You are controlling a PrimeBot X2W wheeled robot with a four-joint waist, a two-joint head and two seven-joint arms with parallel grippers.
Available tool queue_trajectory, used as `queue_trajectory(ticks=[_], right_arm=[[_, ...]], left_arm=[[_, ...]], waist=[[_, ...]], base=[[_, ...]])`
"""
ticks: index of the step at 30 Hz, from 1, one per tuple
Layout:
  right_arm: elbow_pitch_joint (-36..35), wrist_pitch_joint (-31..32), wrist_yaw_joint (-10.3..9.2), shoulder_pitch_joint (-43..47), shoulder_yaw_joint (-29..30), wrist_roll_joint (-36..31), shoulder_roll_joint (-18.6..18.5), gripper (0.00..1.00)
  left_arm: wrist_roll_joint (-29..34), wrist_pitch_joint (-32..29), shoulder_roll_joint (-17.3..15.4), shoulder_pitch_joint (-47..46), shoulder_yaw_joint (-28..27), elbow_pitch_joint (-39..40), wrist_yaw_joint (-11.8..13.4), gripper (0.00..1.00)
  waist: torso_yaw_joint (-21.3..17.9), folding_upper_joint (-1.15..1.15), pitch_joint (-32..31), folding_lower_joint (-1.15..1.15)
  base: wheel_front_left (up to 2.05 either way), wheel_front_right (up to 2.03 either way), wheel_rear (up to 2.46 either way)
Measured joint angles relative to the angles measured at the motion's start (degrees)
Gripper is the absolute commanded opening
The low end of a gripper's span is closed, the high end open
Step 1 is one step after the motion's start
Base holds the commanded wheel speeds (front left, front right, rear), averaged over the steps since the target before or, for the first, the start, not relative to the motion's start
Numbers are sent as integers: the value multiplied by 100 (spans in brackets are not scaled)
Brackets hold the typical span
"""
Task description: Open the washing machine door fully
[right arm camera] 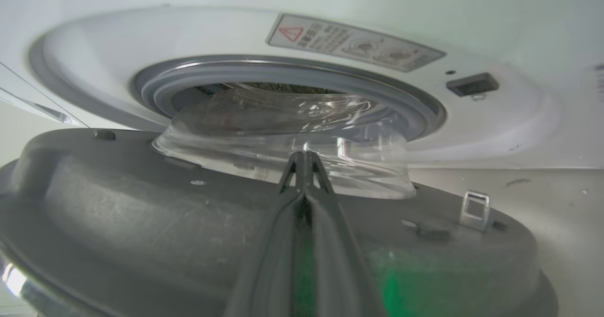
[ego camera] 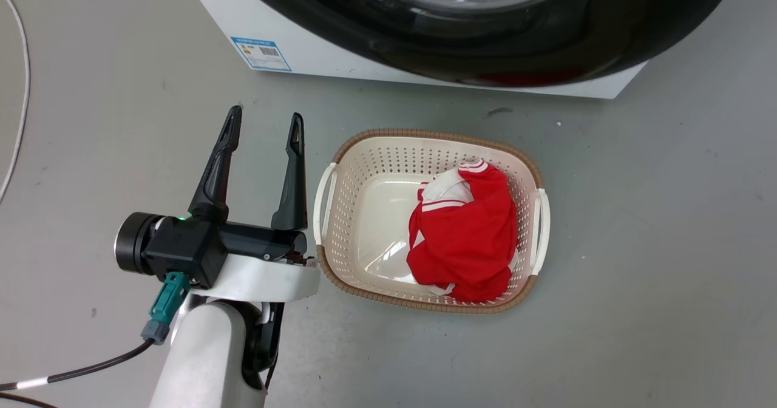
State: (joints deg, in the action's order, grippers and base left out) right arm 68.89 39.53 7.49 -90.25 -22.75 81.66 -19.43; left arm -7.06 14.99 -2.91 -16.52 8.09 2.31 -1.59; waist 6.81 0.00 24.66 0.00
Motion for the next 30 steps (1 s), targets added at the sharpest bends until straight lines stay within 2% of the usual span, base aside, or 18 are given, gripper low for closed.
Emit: queue_trajectory(ticks=[11,30], right_arm=[[-776,871,0,1071,-19,303,159,0],[-2324,1569,0,3009,-320,602,712,0]], left_arm=[[75,0,0,218,-92,-175,-52,100],[127,0,0,856,-250,-445,-192,100]], waist=[[-137,0,-557,0],[-349,0,-1676,0]], base=[[0,0,0],[0,0,0]])
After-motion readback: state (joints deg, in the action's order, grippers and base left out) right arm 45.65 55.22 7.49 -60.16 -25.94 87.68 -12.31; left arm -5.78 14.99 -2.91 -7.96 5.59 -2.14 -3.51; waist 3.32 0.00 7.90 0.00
